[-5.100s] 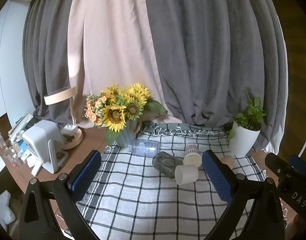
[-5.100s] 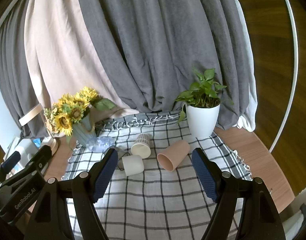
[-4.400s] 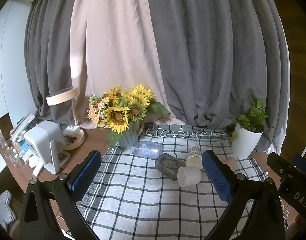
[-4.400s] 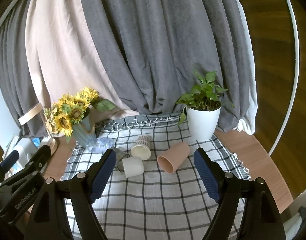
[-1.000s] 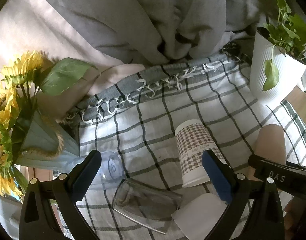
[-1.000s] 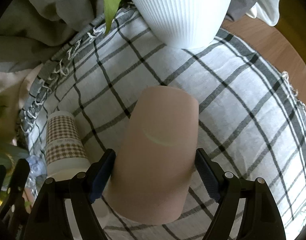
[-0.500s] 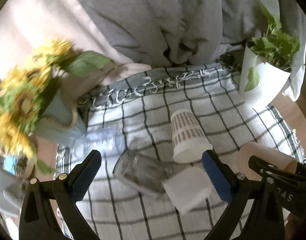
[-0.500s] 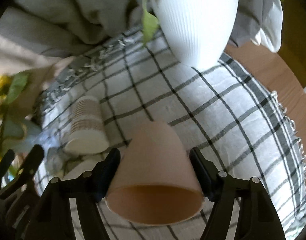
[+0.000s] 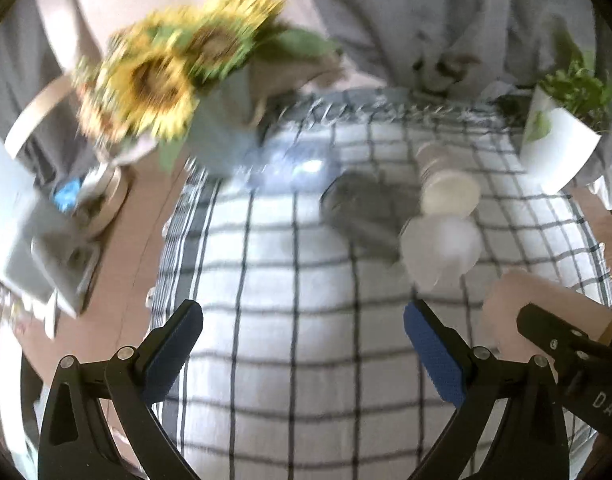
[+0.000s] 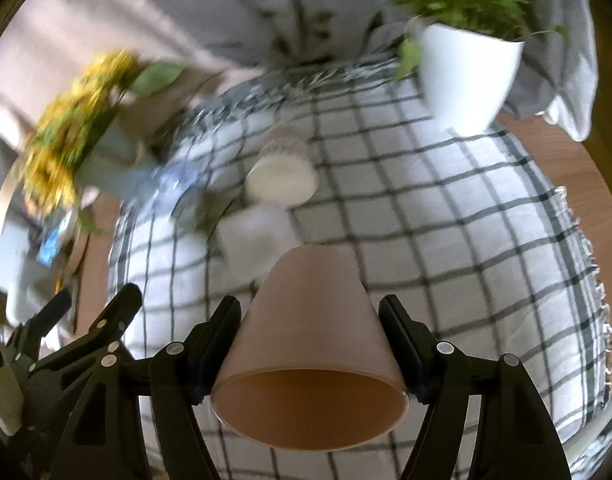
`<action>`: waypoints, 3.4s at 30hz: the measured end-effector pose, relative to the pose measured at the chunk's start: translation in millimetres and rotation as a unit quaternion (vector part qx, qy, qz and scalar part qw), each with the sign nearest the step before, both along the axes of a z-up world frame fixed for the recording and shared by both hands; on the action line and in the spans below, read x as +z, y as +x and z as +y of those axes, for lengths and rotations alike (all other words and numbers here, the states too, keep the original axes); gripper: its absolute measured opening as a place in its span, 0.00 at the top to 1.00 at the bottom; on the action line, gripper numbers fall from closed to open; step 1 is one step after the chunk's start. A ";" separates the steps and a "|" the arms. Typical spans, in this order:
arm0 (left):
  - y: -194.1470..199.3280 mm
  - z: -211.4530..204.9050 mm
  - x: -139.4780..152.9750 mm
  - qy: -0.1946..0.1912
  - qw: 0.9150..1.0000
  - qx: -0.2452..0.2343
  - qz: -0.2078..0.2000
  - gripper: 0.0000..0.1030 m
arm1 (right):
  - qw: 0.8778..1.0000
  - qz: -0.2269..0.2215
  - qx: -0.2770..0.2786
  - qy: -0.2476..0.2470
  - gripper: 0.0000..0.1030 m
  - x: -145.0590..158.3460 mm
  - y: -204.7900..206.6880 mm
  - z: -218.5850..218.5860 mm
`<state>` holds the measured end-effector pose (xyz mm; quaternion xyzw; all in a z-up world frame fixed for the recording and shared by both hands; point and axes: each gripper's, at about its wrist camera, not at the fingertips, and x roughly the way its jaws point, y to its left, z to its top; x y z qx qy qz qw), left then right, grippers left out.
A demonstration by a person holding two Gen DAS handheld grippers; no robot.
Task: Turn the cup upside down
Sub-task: 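Close the right gripper on the pink cup's body and lift it, then rotate the held pink cup with the right gripper, rim toward the table, then lower the pink cup rim-down onto the cloth and open the right gripper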
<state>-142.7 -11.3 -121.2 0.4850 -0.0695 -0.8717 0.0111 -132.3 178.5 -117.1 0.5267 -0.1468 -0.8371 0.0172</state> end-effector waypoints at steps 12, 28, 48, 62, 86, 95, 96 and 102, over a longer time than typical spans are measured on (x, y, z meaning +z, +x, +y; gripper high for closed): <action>12.7 -50.7 -39.6 -0.020 0.996 0.077 -0.048 0.01 | 0.997 0.014 0.066 0.030 0.31 -34.4 -6.1 -56.5; 25.5 -53.8 -54.5 -0.031 0.994 0.076 -0.073 0.01 | 0.996 -0.029 0.079 0.033 0.32 -56.3 15.9 -68.3; 34.8 -45.8 -24.0 -0.015 0.997 0.050 -0.059 0.01 | 0.998 -0.011 0.045 0.030 0.30 -21.2 30.0 -52.7; 8.2 48.0 -17.1 0.074 0.988 -0.080 -0.114 0.01 | 0.996 0.007 -0.069 0.063 0.28 29.4 51.1 31.2; -37.4 80.8 -88.3 0.109 0.957 -0.067 -0.261 0.39 | 0.989 -0.076 -0.119 0.049 0.16 -16.8 26.3 72.4; -16.6 70.0 -44.0 0.114 0.970 -0.080 -0.198 0.40 | 0.992 -0.049 -0.112 0.036 0.16 2.4 34.1 70.5; -13.9 70.4 -37.2 0.111 0.972 -0.085 -0.187 0.40 | 0.992 -0.046 -0.111 0.036 0.16 4.9 34.6 70.6; -13.5 72.9 -22.8 0.102 0.977 -0.101 -0.155 0.40 | 0.993 -0.026 -0.107 0.039 0.16 18.2 38.0 70.8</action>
